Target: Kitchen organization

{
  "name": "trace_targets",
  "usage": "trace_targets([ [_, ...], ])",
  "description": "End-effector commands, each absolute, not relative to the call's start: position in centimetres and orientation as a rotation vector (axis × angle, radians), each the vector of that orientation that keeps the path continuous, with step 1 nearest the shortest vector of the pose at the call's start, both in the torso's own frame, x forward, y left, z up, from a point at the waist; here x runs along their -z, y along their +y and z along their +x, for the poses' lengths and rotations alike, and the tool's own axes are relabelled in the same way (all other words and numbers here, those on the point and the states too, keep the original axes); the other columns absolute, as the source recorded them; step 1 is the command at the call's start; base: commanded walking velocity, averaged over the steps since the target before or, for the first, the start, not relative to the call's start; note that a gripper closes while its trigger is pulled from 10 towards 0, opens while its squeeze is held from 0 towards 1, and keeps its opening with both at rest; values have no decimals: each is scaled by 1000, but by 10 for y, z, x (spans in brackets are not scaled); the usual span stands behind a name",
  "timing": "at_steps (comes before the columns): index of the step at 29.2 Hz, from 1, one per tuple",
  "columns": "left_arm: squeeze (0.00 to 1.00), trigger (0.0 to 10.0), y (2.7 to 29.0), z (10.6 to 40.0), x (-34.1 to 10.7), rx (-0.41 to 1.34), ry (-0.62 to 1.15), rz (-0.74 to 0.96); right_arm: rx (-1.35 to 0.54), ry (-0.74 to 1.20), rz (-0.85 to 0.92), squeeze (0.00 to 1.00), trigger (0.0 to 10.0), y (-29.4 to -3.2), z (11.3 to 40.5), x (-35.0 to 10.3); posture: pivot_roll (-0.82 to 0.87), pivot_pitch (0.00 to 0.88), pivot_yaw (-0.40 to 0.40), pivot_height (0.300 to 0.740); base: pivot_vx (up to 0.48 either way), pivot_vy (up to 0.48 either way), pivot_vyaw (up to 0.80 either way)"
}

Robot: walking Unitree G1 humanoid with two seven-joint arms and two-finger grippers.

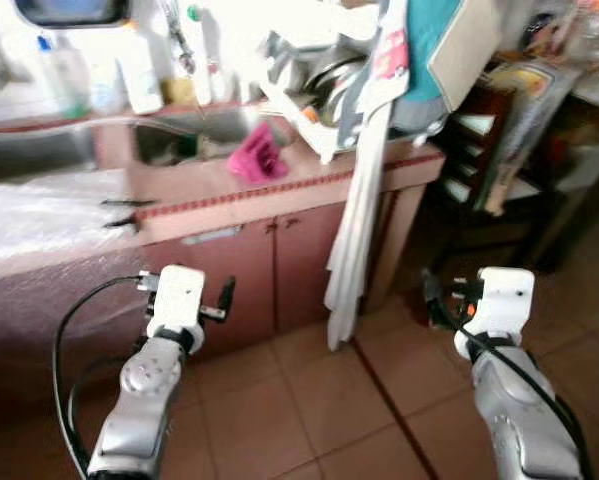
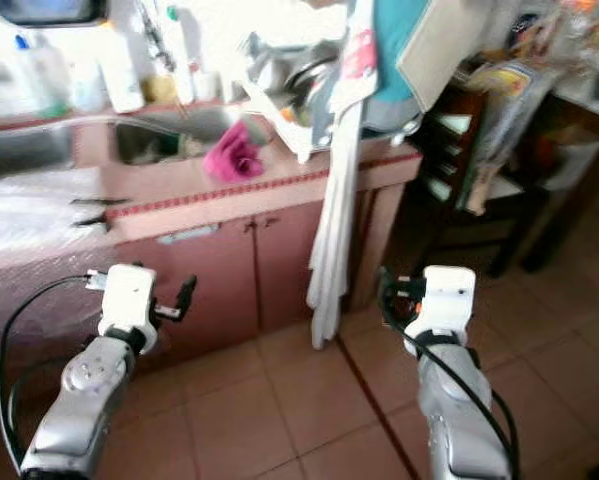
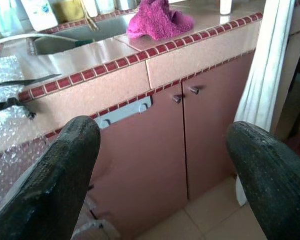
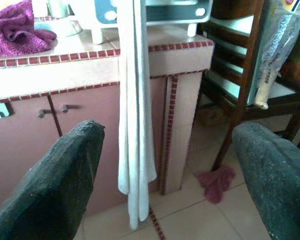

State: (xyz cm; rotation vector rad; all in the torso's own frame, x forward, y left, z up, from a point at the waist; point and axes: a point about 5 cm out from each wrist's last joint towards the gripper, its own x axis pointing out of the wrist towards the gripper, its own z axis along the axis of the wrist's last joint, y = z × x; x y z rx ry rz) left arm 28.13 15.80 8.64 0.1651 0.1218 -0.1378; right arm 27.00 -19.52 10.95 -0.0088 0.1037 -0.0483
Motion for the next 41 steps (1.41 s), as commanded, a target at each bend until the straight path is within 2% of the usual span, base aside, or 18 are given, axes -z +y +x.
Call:
trace_targets([
  [1, 0, 10000, 161, 285, -89, 124, 117, 169, 37, 106, -15, 0, 10000, -192, 272, -110, -36, 0, -6, 740, 0, 0, 0],
  [10, 0, 10000, 164, 288, -90, 90, 131, 145, 92, 92, 32, 0, 10000, -189, 277, -112, -35, 0, 6, 740, 0, 0, 0],
  [11, 0, 10000, 162, 290, -89, 97, 135, 142, 44, 107, 49, 0, 10000, -186, 275, -110, -39, 0, 9, 740, 0, 0, 0],
  [17, 0, 10000, 161, 293, -90, 103, 138, 140, 43, 125, 74, 0, 10000, -186, 270, -106, -44, 0, 19, 740, 0, 41, 0],
  [20, 0, 10000, 159, 295, -91, 105, 142, 135, 58, 119, 96, 0, 10000, -187, 269, -105, -47, 0, 27, 740, 0, 369, 0],
  [23, 0, 10000, 158, 296, -90, 111, 146, 137, 98, 130, 21, 0, 10000, -188, 270, -104, -46, 0, 31, 740, 0, 405, 0],
  [26, 0, 10000, 157, 296, -90, 115, 149, 138, 99, 122, 156, 0, 10000, -186, 270, -104, -43, 0, 33, 740, 0, 447, 0],
  [28, 0, 10000, 157, 296, -89, 116, 151, 139, 132, 114, 185, 0, 10000, -190, 271, -106, -40, 0, 34, 740, 0, 450, 0],
  [41, 0, 10000, 153, 294, -87, 142, 162, 143, 140, 123, 170, 0, 10000, -193, 267, -103, -41, 0, 37, 740, 0, 467, 0],
])
